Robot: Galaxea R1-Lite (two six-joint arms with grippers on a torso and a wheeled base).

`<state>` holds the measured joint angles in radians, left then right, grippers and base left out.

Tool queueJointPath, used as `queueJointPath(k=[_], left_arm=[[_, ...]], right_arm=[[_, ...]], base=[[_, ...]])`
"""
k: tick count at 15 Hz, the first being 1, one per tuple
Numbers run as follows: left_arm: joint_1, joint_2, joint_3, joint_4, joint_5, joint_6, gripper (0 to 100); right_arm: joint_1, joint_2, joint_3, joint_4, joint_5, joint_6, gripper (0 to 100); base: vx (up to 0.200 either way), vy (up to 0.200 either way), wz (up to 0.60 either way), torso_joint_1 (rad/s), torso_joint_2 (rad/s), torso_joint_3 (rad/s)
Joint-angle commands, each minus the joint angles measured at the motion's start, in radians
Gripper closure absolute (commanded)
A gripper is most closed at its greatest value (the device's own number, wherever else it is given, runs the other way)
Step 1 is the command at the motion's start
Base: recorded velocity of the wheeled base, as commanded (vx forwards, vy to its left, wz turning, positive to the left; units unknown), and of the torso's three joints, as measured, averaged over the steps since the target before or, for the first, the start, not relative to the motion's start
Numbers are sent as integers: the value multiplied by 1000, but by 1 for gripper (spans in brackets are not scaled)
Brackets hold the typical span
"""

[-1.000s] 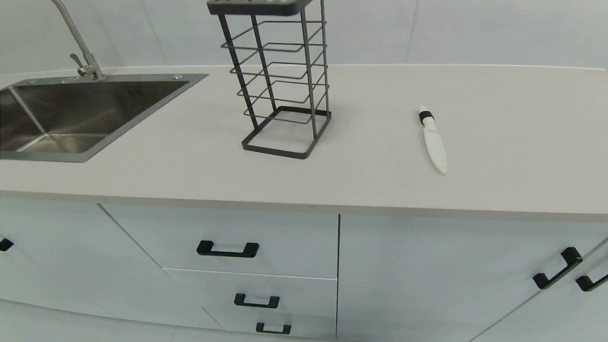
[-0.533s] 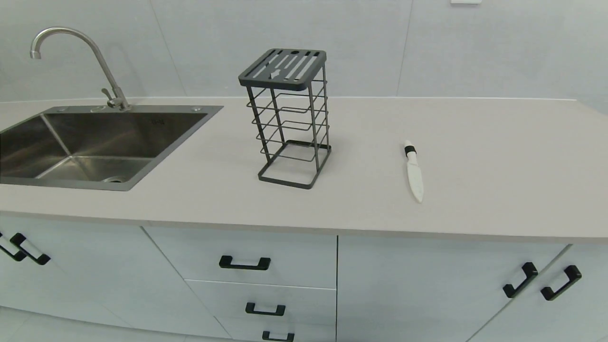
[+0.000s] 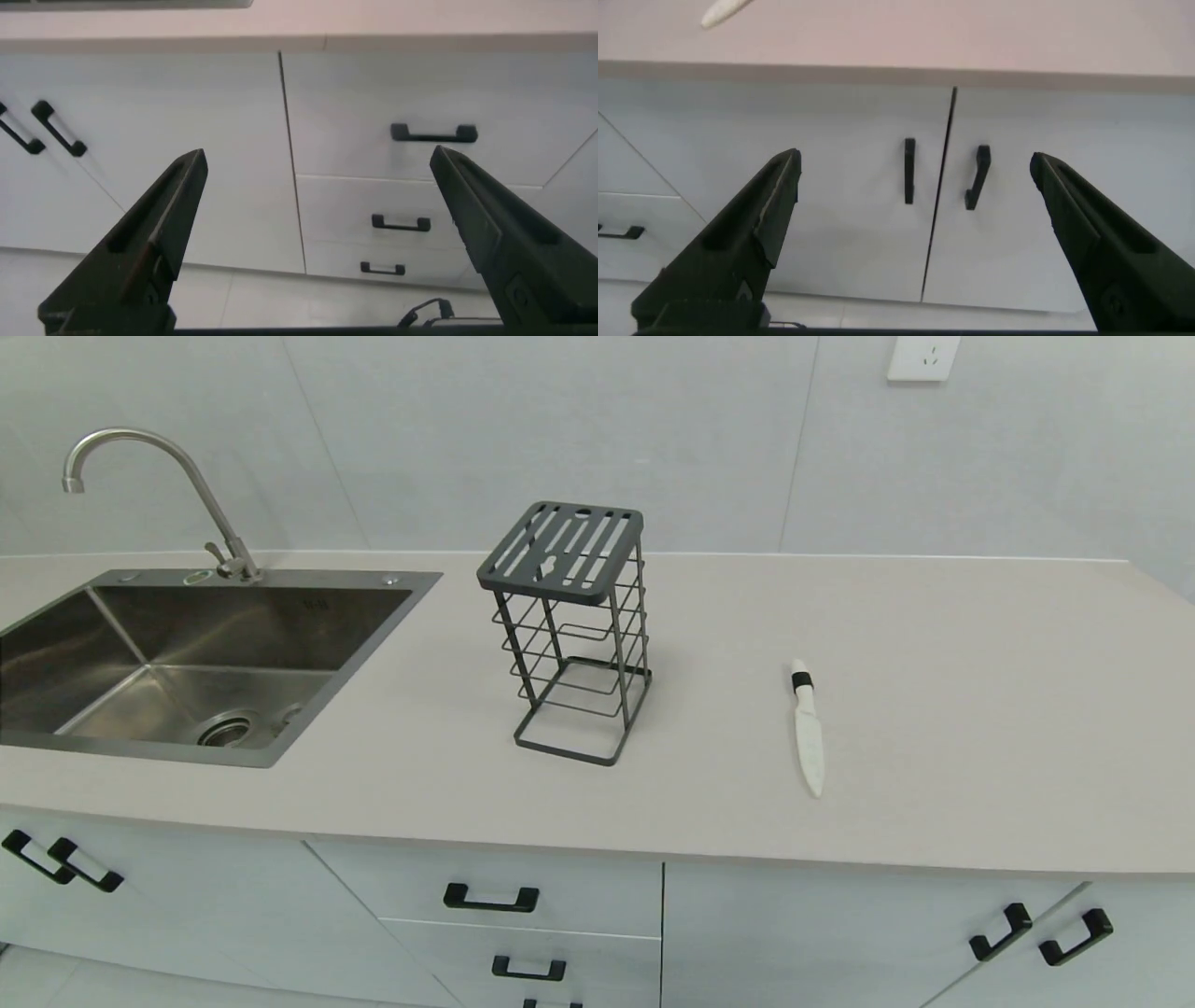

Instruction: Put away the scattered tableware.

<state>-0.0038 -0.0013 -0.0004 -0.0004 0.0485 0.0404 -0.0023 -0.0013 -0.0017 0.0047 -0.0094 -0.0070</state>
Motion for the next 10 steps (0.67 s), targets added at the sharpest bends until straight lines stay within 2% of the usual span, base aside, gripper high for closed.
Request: queueJointPath(k=[1,10], left_arm=[[1,1,0,-1,1,-2,0],[-1,1,0,-1,1,-7,0]], right_arm=[[-1,1,0,0,0,1,0],[1,1,0,0,2,2,0]], base=[[0,0,0,276,-540,-251],[0,0,0,300,-574,-280]])
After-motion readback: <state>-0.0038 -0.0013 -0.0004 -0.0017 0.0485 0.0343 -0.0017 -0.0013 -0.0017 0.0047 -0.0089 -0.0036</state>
